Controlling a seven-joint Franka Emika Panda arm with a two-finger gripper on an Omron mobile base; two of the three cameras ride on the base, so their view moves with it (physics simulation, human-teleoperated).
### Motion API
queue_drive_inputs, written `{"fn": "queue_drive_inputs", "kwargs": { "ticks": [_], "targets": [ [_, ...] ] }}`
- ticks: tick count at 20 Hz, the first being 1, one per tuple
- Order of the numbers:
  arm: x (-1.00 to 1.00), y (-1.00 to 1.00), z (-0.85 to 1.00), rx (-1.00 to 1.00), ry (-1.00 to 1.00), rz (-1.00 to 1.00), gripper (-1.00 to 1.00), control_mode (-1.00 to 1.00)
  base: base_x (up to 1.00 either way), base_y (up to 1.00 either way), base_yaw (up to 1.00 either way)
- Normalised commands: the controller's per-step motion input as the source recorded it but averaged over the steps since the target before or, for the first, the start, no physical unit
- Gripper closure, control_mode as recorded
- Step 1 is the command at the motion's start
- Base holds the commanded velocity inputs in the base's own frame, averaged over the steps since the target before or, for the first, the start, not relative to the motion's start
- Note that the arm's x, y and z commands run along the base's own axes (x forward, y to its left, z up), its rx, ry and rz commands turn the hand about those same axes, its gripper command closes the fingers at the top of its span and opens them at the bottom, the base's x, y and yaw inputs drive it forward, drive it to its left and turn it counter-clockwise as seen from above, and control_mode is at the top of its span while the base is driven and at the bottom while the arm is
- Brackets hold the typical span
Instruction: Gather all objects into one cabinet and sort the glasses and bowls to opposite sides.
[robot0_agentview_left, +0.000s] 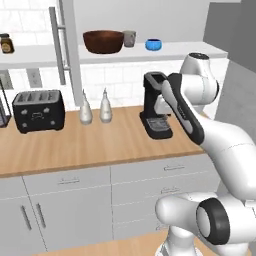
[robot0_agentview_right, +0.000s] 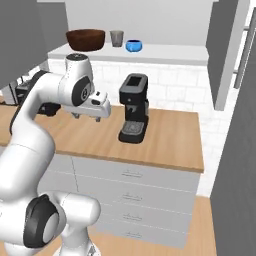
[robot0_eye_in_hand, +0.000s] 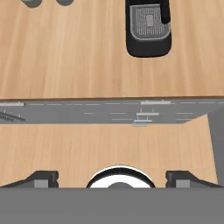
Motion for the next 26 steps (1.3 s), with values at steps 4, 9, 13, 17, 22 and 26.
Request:
{"fn": "queue_drive_inputs", "kwargs": {
  "ticks": [4, 9, 13, 17, 22, 26],
  "targets": [
    [0.00, 0.00, 0.00, 0.00, 0.00, 0.00, -1.00, 1.00, -0.72, 0.00, 0.03],
    [0.00, 0.00, 0.00, 0.00, 0.00, 0.00, -1.00, 1.00, -0.60, 0.00, 0.03],
    [0.00, 0.00, 0.00, 0.00, 0.00, 0.00, -1.00, 1.00, -0.39, 0.00, 0.05],
    [0.00, 0.00, 0.00, 0.00, 0.00, 0.00, -1.00, 1.00, -0.13, 0.00, 0.21],
    [0.00, 0.00, 0.00, 0.00, 0.00, 0.00, -1.00, 1.00, -0.03, 0.00, 0.60],
    [0.00, 0.00, 0.00, 0.00, 0.00, 0.00, -1.00, 1.00, -0.02, 0.00, 0.82]
  ]
}}
